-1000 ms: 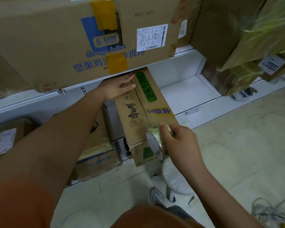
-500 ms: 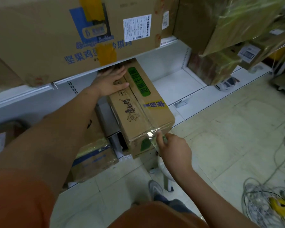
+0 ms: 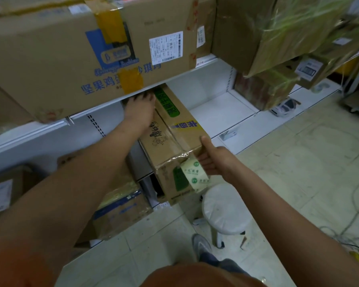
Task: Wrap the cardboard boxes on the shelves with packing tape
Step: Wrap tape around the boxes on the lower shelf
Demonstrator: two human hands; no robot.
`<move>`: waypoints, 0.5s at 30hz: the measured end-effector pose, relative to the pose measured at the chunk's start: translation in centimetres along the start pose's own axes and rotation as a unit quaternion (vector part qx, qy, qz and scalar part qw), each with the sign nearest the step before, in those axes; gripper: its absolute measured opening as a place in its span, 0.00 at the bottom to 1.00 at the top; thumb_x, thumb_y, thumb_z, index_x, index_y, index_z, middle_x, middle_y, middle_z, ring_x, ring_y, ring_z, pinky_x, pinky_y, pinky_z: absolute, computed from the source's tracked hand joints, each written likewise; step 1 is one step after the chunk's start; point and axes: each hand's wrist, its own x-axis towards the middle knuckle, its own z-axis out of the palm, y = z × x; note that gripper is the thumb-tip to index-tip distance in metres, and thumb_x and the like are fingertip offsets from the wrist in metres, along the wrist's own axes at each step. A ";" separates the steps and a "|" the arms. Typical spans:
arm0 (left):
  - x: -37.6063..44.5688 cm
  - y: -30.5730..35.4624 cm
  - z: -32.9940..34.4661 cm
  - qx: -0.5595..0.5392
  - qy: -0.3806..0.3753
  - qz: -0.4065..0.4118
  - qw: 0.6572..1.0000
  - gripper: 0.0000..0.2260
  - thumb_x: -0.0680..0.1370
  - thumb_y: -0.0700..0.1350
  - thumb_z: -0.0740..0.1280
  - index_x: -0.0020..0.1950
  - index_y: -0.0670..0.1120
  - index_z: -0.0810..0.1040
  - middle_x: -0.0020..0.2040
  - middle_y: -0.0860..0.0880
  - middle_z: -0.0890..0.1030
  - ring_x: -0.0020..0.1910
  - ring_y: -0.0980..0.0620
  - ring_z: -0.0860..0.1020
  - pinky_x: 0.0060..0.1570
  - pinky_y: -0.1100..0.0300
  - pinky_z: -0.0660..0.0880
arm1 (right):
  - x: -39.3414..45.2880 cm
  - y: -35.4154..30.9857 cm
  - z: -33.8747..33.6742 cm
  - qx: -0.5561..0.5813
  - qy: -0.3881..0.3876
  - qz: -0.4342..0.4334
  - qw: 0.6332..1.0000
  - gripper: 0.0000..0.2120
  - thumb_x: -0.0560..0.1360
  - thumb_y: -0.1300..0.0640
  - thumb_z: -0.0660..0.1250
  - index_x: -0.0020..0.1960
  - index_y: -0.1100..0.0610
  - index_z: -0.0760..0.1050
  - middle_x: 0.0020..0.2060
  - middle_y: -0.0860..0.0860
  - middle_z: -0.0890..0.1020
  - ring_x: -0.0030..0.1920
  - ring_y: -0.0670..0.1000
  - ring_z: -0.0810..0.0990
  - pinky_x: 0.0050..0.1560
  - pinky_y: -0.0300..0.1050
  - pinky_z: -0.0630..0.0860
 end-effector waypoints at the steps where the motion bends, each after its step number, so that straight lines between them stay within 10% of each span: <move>1: -0.8 1.3 -0.1 -0.014 0.010 -0.012 1.000 0.26 0.85 0.51 0.52 0.80 0.40 0.54 0.79 0.41 0.60 0.77 0.43 0.60 0.75 0.46 0.57 | 0.7 -0.7 0.5 -0.020 0.015 -0.006 1.000 0.33 0.79 0.34 0.58 0.39 0.63 0.81 0.28 0.54 0.82 0.27 0.50 0.81 0.28 0.39 0.76; 5: -6.8 4.1 0.5 -0.106 -0.080 0.014 0.991 0.45 0.78 0.71 0.46 0.80 0.39 0.39 0.81 0.42 0.39 0.80 0.46 0.39 0.78 0.47 0.41 | 3.6 -2.8 2.4 -0.152 0.066 -0.034 0.986 0.36 0.80 0.33 0.51 0.46 0.64 0.80 0.37 0.60 0.82 0.38 0.59 0.81 0.43 0.50 0.81; 7: -8.7 3.7 1.2 -0.075 -0.075 0.032 0.994 0.49 0.75 0.75 0.48 0.80 0.40 0.37 0.80 0.43 0.37 0.80 0.48 0.37 0.78 0.46 0.39 | 4.3 -3.5 3.3 -0.151 0.038 -0.034 0.987 0.34 0.81 0.35 0.50 0.43 0.63 0.78 0.35 0.58 0.81 0.34 0.55 0.79 0.35 0.45 0.77; 15: -8.8 1.8 2.4 -0.046 -0.015 0.031 0.998 0.42 0.78 0.71 0.48 0.82 0.44 0.43 0.82 0.46 0.42 0.80 0.51 0.41 0.79 0.49 0.41 | 4.9 -3.5 5.3 -0.123 -0.008 -0.053 0.991 0.36 0.80 0.32 0.50 0.49 0.62 0.81 0.42 0.58 0.85 0.44 0.58 0.84 0.44 0.48 0.79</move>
